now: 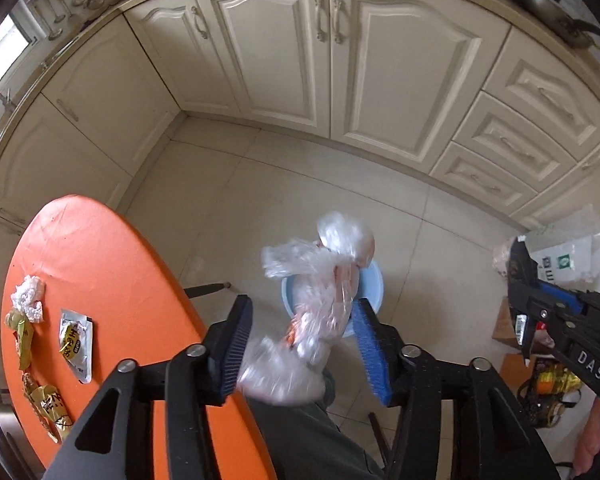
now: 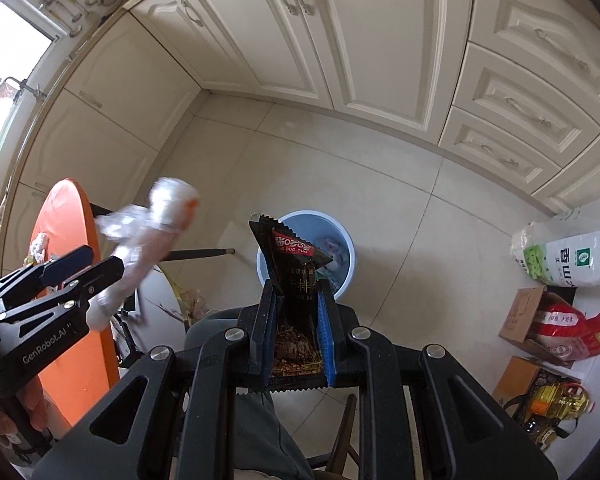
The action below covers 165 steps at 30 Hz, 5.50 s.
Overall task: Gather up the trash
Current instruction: 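Carry both items over the blue bin and open both tools, then move both tools back over the table, then grasp the gold snack bag with the right tool, then grasp the red-and-white checkered wrapper with the left tool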
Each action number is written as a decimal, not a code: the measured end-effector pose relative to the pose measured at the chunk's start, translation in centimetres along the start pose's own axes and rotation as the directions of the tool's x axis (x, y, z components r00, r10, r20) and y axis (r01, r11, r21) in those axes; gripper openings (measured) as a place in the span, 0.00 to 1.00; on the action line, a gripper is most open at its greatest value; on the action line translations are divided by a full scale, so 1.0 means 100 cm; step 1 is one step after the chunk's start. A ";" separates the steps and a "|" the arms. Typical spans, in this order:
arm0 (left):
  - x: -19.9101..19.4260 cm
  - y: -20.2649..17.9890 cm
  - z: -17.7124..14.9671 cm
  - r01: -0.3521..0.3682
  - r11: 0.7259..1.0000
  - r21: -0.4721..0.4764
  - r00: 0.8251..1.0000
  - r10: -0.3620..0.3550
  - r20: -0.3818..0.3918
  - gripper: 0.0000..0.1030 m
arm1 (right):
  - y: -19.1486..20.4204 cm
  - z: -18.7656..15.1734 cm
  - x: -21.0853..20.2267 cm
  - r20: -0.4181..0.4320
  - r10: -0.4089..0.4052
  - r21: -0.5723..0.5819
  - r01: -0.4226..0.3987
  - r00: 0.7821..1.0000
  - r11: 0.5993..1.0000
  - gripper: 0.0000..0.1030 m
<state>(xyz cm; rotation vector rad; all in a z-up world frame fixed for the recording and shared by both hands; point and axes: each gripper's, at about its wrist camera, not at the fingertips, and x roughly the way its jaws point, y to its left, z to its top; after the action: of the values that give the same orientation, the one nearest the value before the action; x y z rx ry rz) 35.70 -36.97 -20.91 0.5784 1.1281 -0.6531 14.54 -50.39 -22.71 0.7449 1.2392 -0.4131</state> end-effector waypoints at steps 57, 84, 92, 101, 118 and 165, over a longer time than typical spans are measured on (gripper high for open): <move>-0.117 0.106 -0.150 0.033 0.983 -0.182 0.996 -0.018 0.088 0.54 | 0.134 -0.051 -0.029 0.056 -0.055 -0.201 0.065 0.997 0.977 0.87; -0.189 0.320 -0.310 -0.038 0.799 -0.601 0.995 0.087 0.052 0.54 | 0.401 -0.139 0.029 -0.096 0.004 -0.610 -0.062 0.995 0.790 0.88; -0.178 0.376 -0.337 -0.034 0.732 -0.681 0.996 0.078 0.034 0.54 | 0.460 -0.149 0.067 -0.148 -0.028 -0.666 -0.079 0.989 0.742 0.88; -0.146 0.403 -0.326 0.003 0.718 -0.696 1.000 0.019 0.024 0.54 | 0.486 -0.153 0.115 -0.176 -0.123 -0.712 -0.040 0.977 0.701 0.55; -0.089 0.395 -0.272 0.057 0.762 -0.645 0.998 -0.025 0.058 0.45 | 0.443 -0.113 0.102 -0.153 -0.037 -0.700 -0.082 0.987 0.710 0.36; -0.086 0.367 -0.264 0.039 0.781 -0.623 0.999 -0.020 0.038 0.35 | 0.399 -0.108 0.073 -0.191 0.014 -0.619 -0.131 0.981 0.774 0.36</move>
<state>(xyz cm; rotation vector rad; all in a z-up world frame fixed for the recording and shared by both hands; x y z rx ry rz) 43.48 8.24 -18.04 -0.0263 1.2428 -0.2726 35.34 -14.00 -19.86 0.2440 1.3995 0.1526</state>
